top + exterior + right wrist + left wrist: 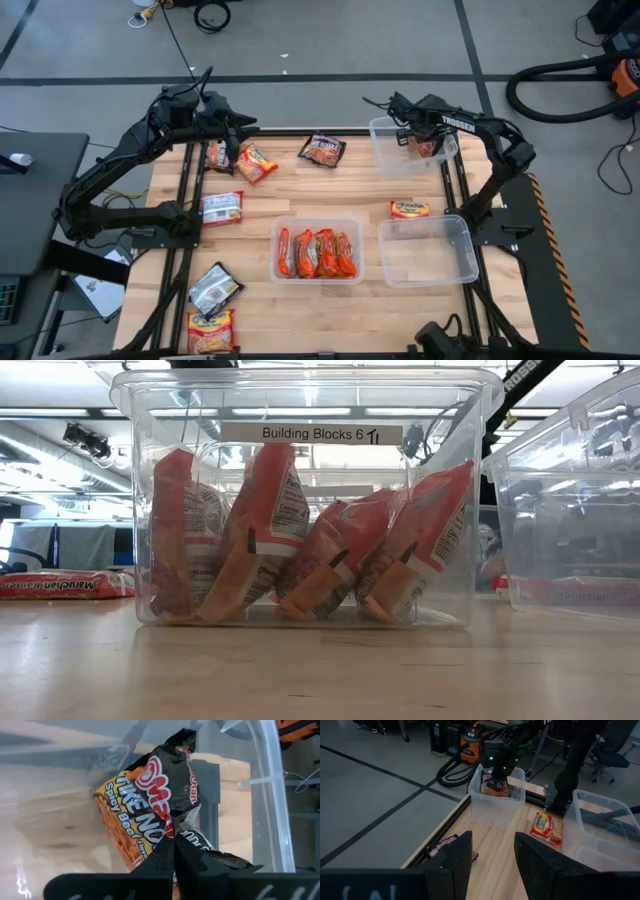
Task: Sort Maruchan noodles
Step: Adjust the black noodle pack in the top transparent bin, then put the black noodle pack into the top transparent bin
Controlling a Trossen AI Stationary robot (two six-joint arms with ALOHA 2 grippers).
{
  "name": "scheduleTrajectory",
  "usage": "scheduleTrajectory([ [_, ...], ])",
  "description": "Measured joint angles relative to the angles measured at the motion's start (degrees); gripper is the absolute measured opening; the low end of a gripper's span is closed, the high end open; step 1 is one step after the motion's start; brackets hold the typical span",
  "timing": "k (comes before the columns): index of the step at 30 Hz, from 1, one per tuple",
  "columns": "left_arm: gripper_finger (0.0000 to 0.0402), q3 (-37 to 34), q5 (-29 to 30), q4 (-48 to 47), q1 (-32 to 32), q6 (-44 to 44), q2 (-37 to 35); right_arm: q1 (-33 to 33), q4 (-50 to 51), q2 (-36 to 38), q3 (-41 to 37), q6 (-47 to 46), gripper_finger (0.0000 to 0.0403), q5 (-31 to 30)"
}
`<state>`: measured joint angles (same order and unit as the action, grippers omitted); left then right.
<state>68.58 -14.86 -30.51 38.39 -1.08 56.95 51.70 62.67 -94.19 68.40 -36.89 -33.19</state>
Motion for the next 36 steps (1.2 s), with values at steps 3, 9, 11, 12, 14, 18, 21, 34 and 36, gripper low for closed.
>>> scheduleTrajectory([
  [3, 0.015, 0.0, 0.0, -1.0, 0.0, 0.0, -0.9, 0.0, -0.1, 0.1, 0.0, -0.1, 0.002, -0.2],
  [9, 0.015, 0.0, 0.0, -2.2, 0.0, -1.6, -2.7, 0.1, 2.2, 0.4, 0.0, 2.2, 0.0067, 1.4],
  [11, 0.015, 0.0, -0.2, -3.2, 0.0, -2.0, -3.4, -0.4, 2.9, 1.3, 0.0, 3.4, 0.0085, 1.7],
  [12, 0.015, 0.0, -0.5, -3.7, 0.0, -2.1, -3.7, -0.7, 3.4, 2.2, 0.1, 3.8, 0.0094, 1.7],
  [14, 0.015, 0.0, -1.4, -6.1, 0.0, -2.4, -4.4, -2.0, 4.6, 4.4, 1.0, 4.4, 0.0109, 1.7],
  [18, 0.015, 0.0, -1.5, -9.0, 0.0, -2.9, -5.5, -7.0, 3.5, 9.5, 5.0, 7.0, 0.0131, 1.7],
  [21, 0.015, 0.0, -1.5, -8.5, -0.3, -4.5, -6.1, -12.3, -3.0, 12.2, 8.1, 9.4, 0.0139, 2.7],
  [34, 0.015, 0.0, -1.5, 2.4, -9.5, -7.9, -8.0, -21.8, -30.0, -5.0, 22.5, 16.6, 0.0142, 25.1],
  [36, 0.015, 0.0, -1.1, 2.2, -10.5, -8.8, -8.0, -21.9, -30.0, -9.4, 25.0, 17.7, 0.0143, 26.1],
])
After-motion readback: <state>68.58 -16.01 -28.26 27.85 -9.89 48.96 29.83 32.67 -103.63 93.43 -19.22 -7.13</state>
